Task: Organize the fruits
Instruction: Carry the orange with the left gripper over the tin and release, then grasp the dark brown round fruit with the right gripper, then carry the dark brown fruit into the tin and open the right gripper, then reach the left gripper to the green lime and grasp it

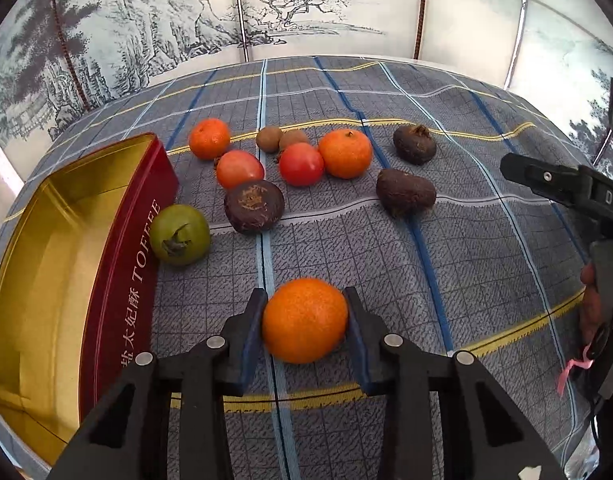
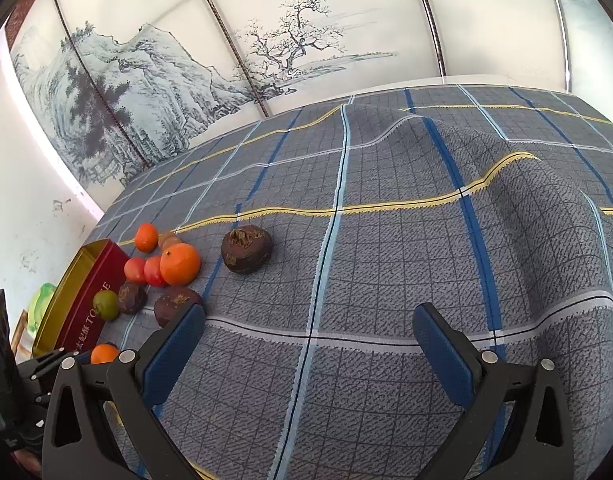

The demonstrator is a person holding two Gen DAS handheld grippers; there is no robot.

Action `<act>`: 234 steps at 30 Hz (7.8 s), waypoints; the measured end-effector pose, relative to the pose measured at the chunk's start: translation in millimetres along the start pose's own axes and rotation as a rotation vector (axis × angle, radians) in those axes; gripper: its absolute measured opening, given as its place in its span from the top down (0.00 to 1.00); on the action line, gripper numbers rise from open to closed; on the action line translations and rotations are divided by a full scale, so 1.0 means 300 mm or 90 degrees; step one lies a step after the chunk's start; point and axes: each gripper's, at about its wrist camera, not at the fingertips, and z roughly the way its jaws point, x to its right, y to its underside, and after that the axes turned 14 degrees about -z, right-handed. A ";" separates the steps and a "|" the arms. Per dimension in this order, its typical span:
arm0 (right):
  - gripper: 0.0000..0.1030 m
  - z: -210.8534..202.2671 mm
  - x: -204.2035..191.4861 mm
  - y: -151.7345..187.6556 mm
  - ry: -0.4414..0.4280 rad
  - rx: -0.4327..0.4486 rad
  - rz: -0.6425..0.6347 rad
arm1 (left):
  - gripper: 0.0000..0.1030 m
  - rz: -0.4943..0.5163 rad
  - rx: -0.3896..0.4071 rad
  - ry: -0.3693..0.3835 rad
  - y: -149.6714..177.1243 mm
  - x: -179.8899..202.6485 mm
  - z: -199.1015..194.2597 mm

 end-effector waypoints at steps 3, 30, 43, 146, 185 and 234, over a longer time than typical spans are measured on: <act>0.00 0.000 0.001 0.003 0.000 -0.002 0.000 | 0.67 -0.010 0.001 0.012 0.005 -0.004 -0.030; 0.00 0.050 -0.004 0.006 0.025 -0.031 0.003 | 0.67 -0.087 0.095 -0.053 -0.096 -0.251 -0.324; 0.00 0.065 -0.008 0.005 0.035 -0.043 -0.005 | 0.67 -0.103 0.071 -0.125 -0.153 -0.401 -0.222; 0.60 0.399 -1.216 -0.196 -0.278 -0.184 -0.436 | 0.08 -0.196 0.203 -0.173 0.124 -0.617 -0.523; 0.59 0.485 -1.354 -0.181 -0.263 -0.223 -0.414 | 0.07 -0.197 0.140 -0.171 0.146 -0.620 -0.449; 0.42 0.021 -0.322 0.006 -0.017 -0.020 -0.198 | 0.07 0.038 0.147 -0.034 0.054 -0.312 -0.448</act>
